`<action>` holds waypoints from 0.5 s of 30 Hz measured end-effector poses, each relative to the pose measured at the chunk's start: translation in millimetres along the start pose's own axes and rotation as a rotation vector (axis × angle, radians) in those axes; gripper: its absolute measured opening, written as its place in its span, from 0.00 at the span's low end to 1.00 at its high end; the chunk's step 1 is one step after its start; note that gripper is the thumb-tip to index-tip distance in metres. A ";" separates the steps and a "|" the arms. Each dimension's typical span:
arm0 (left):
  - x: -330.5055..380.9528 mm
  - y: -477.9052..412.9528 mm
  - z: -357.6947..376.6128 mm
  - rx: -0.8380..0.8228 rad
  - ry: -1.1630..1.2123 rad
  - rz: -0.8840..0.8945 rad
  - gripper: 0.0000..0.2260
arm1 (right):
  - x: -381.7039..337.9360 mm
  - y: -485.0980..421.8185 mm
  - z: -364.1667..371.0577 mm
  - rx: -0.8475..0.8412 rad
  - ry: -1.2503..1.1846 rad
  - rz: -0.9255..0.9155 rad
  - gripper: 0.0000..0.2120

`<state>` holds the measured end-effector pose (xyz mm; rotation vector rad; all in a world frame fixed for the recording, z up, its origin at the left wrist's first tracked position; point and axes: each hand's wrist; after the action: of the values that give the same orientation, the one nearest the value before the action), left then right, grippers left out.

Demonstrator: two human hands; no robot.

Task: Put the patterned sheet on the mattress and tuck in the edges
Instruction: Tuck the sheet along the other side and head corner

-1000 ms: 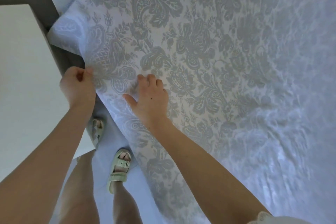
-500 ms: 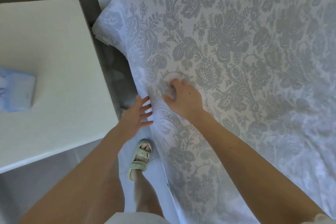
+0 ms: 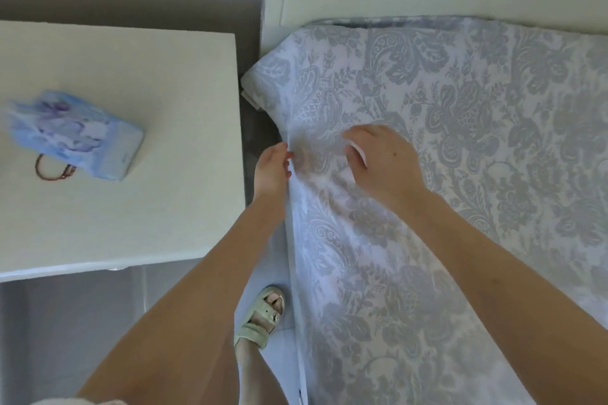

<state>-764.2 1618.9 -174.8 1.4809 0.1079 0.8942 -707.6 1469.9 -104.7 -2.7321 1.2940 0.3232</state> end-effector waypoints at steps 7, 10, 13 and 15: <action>87.9 -31.7 20.1 0.004 -0.056 0.172 0.13 | 41.5 -138.9 10.7 -0.081 0.063 0.035 0.17; 110.0 -55.4 29.8 -0.021 -0.108 0.086 0.15 | 64.0 -169.8 26.1 -0.235 -0.046 0.137 0.18; 119.9 -76.6 44.1 -0.102 -0.113 -0.011 0.23 | 70.8 -182.3 48.3 -0.323 -0.009 0.219 0.21; 120.5 -86.6 52.4 -0.152 -0.045 -0.076 0.28 | 70.2 -182.2 59.2 -0.292 0.058 0.237 0.24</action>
<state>-612.7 1659.2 -189.0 1.3456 0.0611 0.7902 -532.1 1543.3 -178.5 -2.8372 1.7167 0.4913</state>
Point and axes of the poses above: each hand's wrist, its own y-axis away from the middle knuckle, its own z-axis out of the palm, x = y × z, and after that the axes turned 8 degrees about -z, right-handed
